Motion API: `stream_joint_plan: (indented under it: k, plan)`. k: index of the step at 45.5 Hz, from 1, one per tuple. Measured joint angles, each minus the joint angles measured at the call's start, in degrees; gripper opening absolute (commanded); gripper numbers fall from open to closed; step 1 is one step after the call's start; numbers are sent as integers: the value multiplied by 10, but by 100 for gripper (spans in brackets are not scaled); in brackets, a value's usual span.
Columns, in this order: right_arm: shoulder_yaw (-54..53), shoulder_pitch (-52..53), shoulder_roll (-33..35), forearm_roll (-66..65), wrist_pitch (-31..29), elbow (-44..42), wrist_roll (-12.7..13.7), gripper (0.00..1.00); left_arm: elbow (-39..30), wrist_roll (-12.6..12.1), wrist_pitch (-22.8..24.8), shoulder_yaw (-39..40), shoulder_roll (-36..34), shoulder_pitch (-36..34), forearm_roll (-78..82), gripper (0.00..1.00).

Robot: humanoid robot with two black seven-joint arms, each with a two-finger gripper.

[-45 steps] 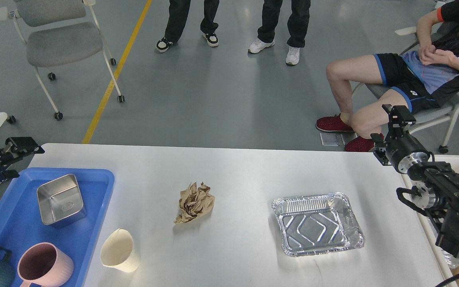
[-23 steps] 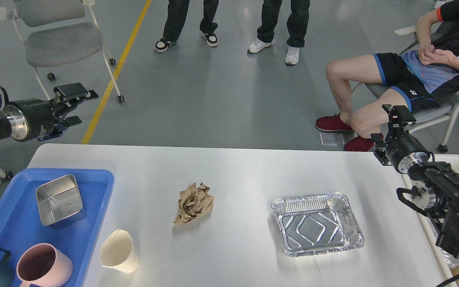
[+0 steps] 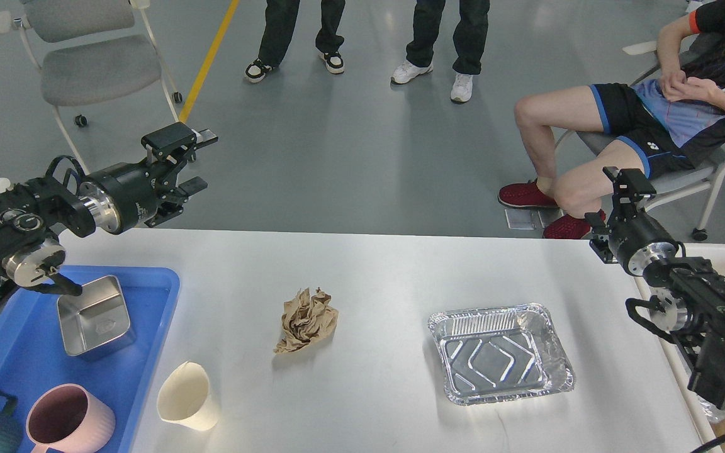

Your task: Tidy desktop

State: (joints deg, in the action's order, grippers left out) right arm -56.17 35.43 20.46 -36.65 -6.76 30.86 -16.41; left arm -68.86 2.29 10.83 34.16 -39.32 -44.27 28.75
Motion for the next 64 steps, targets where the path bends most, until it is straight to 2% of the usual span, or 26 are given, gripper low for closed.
stream_joint_plan:
  k: [11, 22, 28, 46, 58, 64]
  plan:
    - [0, -2, 3, 0, 0, 0, 0, 100, 15, 10, 1, 162, 128, 94, -45, 97]
    - [0, -4, 3, 0, 0, -2, 0, 100, 110, 11, 6, 345, 291, 170, -57, 97]
    - [0, -5, 3, 0, 0, -3, 0, 100, 141, 11, 7, 405, 348, 193, -57, 97]
    - [0, -4, 2, 0, 0, 0, 3, 100, 210, 11, 26, 491, 407, 198, -107, 97]
    - [3, -4, 6, -3, -8, 6, 6, 100, 214, 11, 26, 471, 408, 205, -109, 97]
    - [25, -4, 46, -9, -42, 38, 17, 100, 215, 11, 20, 438, 408, 204, -107, 97]
